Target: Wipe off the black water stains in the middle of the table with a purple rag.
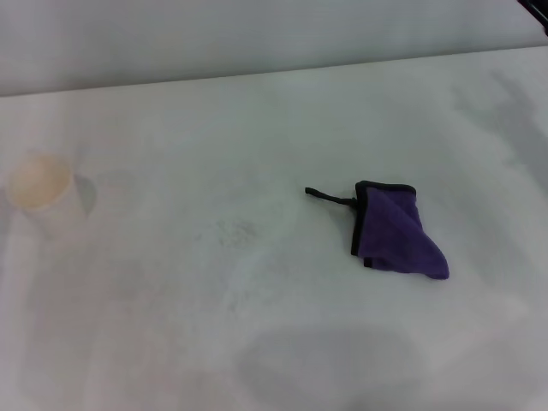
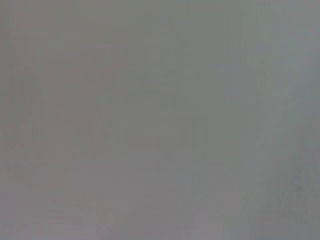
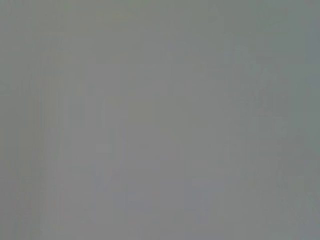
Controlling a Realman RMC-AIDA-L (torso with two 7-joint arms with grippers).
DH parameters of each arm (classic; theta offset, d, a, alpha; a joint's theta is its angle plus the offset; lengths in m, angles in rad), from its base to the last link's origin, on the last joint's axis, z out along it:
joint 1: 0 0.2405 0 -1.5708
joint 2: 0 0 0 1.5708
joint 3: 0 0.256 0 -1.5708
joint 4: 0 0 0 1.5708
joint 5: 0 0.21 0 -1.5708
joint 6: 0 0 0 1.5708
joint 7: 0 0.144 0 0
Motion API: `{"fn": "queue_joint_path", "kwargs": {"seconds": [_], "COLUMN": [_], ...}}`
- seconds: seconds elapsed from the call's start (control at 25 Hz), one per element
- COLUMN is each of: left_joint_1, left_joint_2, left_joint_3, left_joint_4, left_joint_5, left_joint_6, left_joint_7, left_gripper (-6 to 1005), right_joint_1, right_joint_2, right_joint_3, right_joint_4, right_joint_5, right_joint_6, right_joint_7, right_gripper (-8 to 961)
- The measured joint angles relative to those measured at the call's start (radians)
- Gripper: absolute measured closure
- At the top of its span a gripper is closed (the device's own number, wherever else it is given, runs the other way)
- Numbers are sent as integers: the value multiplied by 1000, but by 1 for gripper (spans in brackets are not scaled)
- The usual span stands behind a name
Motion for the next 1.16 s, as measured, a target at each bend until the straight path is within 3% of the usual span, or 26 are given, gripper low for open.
{"fn": "queue_joint_path", "kwargs": {"seconds": [0.12, 0.24, 1.16], "left_joint_1": [2, 2, -34], "left_joint_2": [0, 1, -2], "left_joint_3": [0, 0, 0], "left_joint_4": [-1, -7, -1], "left_joint_5": [-27, -37, -71], "left_joint_6": [-8, -21, -88], "left_joint_7": [1, 1, 149], "left_gripper": [123, 123, 123], "right_joint_1": [14, 15, 38], "right_joint_2": [3, 3, 7], "right_joint_3": [76, 98, 105], "right_joint_4": [180, 227, 271], "right_joint_5": [156, 193, 200], "right_joint_6": [-79, -146, -214], "right_joint_7": [-347, -483, -367], "right_gripper": [80, 81, 81]}}
